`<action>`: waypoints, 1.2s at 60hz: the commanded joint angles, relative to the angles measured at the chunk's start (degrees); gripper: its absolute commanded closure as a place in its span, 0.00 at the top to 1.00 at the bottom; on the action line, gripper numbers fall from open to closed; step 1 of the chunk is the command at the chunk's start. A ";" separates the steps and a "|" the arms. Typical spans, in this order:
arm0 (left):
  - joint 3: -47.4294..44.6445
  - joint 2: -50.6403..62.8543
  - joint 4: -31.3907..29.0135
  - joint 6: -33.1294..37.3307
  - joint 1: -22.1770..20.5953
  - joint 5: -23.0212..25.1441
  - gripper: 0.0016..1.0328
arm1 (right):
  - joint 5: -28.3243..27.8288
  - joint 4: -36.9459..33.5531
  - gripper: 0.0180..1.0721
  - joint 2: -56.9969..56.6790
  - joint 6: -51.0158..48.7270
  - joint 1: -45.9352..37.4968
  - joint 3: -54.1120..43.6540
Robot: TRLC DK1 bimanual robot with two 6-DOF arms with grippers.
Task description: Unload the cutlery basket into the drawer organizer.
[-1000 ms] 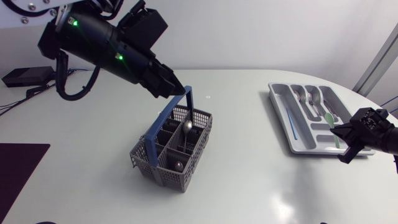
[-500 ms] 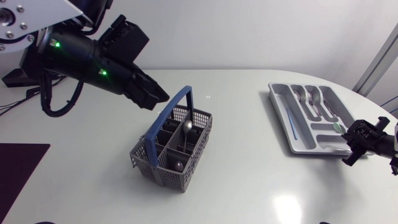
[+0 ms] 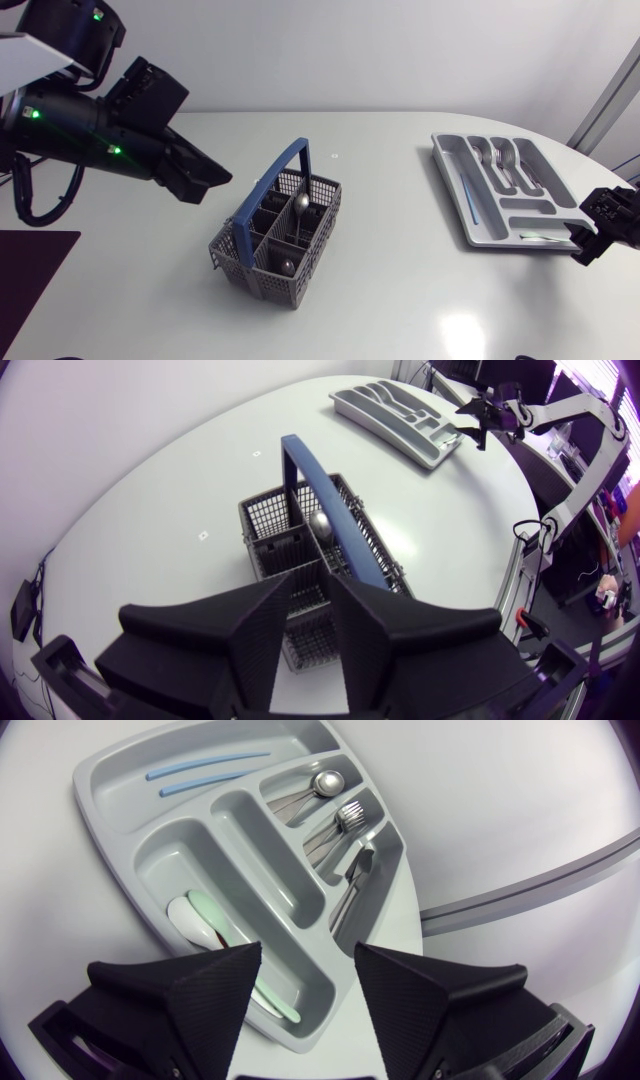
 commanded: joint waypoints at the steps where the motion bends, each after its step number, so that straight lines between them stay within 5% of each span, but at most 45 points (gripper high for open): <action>1: -2.56 -2.27 -0.53 1.64 1.88 -0.35 0.30 | -0.83 -4.26 0.77 -4.85 0.24 -0.38 -1.23; 12: -8.80 -6.66 -0.79 2.96 3.55 -0.35 0.30 | -1.09 -15.51 0.77 -17.24 8.59 8.23 -2.90; 19: -14.95 -9.91 0.09 4.72 3.90 -0.26 0.30 | 0.31 -23.42 0.77 -24.27 19.93 21.33 -2.63; 31: -22.60 -11.23 2.20 9.02 6.36 -0.35 0.30 | 10.95 -24.56 0.77 -24.10 36.19 45.23 -1.05; 40: -26.82 -11.58 4.04 10.69 6.53 -0.26 0.30 | 13.85 -24.65 0.77 -17.59 45.68 56.48 4.31; 67: -33.15 -7.10 11.95 10.78 4.34 0.18 0.30 | 10.07 -23.94 0.77 15.72 60.53 60.88 31.65; 72: -33.41 -4.55 13.97 9.64 3.81 0.18 0.29 | 7.78 -26.23 0.61 18.80 61.68 60.88 35.69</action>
